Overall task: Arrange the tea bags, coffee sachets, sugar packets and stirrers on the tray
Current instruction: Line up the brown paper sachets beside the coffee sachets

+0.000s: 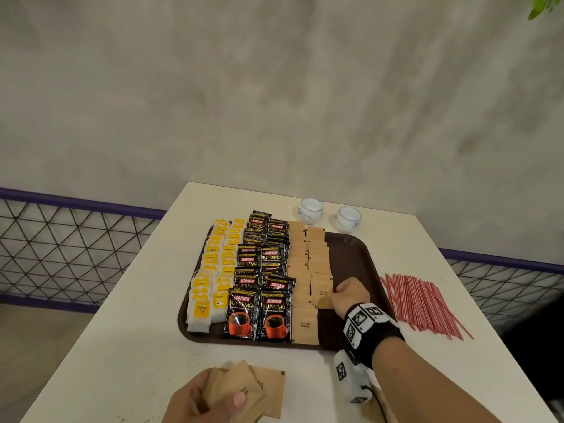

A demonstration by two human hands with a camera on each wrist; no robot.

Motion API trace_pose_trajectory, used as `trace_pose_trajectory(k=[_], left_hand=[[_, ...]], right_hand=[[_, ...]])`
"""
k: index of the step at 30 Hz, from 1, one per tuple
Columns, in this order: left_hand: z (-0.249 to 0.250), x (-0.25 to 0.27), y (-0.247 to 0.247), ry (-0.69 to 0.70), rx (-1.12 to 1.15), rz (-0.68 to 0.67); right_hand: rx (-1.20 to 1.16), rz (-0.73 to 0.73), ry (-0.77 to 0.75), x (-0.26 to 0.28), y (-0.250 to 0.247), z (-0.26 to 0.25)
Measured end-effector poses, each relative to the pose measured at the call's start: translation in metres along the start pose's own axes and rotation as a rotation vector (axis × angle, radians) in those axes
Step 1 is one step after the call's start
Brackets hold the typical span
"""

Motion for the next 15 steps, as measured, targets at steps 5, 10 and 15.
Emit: trace_pose_trajectory(k=[5,10,15], left_hand=[[-0.0066,-0.0048,0.0000,-0.044,-0.016,-0.011],[-0.0069,-0.0047,0.0014,-0.052,-0.016,-0.008],[0.0006,0.0000,0.0034,-0.039,0.046,0.008]], right_hand=[[-0.014,0.016,-0.034,-0.0003,0.0013,-0.0034],[0.002,0.029,-0.060,0.0005,0.0018,-0.0085],[-0.059,-0.014,-0.064,0.0059,0.0000,-0.0078]])
Point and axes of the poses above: each hand's wrist, its own x-axis away from the middle knuckle, its own y-axis out of the palm, z = x × y, the point moved 8 cm from there along -x, towards the middle knuckle, and after that the axes turned 2 degrees about y, right-handed, at the moved point
